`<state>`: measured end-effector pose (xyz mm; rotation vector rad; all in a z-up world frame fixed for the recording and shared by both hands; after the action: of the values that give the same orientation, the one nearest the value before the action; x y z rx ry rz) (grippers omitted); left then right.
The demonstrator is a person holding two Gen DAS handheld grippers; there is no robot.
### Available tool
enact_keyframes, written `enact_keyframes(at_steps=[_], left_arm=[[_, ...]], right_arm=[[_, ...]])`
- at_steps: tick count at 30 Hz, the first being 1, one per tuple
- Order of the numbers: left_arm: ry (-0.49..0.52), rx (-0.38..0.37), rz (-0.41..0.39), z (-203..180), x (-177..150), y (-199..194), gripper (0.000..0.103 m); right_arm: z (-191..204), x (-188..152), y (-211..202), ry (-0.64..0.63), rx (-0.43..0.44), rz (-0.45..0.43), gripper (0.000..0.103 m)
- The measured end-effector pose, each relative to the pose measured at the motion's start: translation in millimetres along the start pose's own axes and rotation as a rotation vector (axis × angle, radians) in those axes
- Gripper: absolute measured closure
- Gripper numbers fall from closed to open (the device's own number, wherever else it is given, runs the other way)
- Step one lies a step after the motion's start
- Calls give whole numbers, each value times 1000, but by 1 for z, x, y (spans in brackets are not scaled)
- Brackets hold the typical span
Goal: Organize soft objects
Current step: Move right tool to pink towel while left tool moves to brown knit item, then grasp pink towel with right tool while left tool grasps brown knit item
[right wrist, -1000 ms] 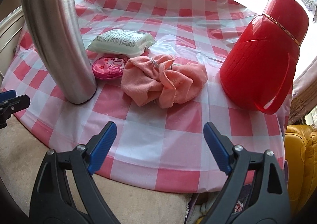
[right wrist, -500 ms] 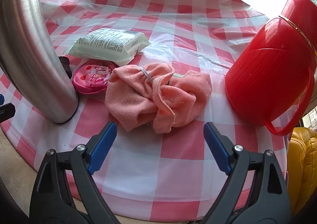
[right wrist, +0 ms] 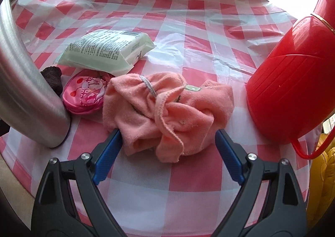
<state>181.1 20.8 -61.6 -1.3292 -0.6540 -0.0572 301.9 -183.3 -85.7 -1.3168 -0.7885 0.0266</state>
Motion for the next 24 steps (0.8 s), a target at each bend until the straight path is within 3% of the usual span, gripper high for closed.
enact_keyframes(at_steps=[4, 15, 24], left_arm=[[1, -28, 1, 0, 6, 5, 27], [82, -116, -22, -6, 26, 17, 27], [101, -222, -23, -9, 40, 33, 43]], right_arm=[[-2, 2, 6, 11, 17, 1, 13], [8, 4, 6, -18, 79, -27, 53], [12, 3, 6, -29, 81, -38, 61]])
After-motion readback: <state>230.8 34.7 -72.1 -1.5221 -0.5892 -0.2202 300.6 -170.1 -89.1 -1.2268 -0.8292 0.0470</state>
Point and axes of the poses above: each gripper's, at about its wrist camera, not at the fingertips, and y roughly the way its jaws point, z to its left, x to its top, the point moved 6 cm from there along y, roughly the way its jaws point, and after that the axes turned 13 degrees about x, right-handed, at the moved point
